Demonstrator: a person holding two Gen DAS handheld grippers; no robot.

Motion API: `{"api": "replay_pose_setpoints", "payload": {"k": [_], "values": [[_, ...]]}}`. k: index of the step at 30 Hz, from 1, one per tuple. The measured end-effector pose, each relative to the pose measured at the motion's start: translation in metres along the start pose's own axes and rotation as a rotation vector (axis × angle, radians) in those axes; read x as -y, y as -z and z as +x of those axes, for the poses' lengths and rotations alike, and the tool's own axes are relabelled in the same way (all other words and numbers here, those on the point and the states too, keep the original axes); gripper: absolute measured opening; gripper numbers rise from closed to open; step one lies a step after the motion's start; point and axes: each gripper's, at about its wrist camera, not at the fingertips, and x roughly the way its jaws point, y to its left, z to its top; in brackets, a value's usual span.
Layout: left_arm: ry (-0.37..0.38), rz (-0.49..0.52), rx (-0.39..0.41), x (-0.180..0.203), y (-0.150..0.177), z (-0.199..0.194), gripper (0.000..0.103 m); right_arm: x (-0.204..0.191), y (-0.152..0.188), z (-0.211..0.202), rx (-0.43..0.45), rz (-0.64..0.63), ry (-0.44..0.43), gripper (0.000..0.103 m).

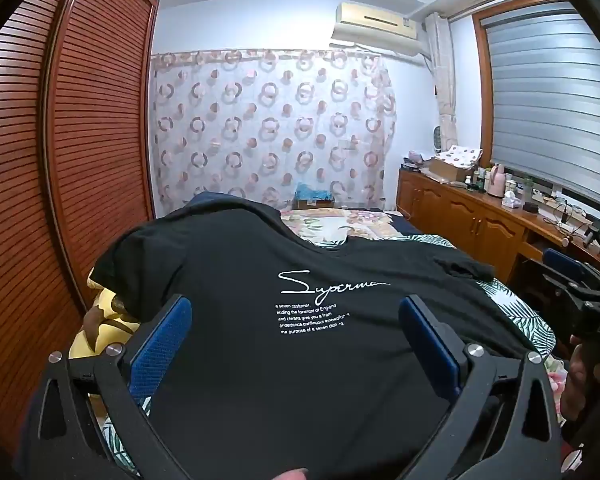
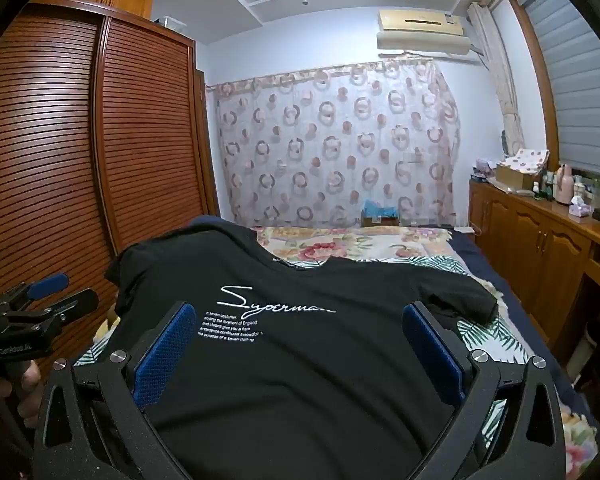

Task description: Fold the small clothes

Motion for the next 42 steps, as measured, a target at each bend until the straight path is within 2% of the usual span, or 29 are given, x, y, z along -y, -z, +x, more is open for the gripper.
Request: {"api": "replay_pose_setpoints", "payload": {"k": [42], "values": [[-0.008, 0.004, 0.020, -0.008, -0.013, -0.008, 0.103, 0.003, 0.000, 0.001, -0.007, 0.005, -0.007, 0.103]]}}
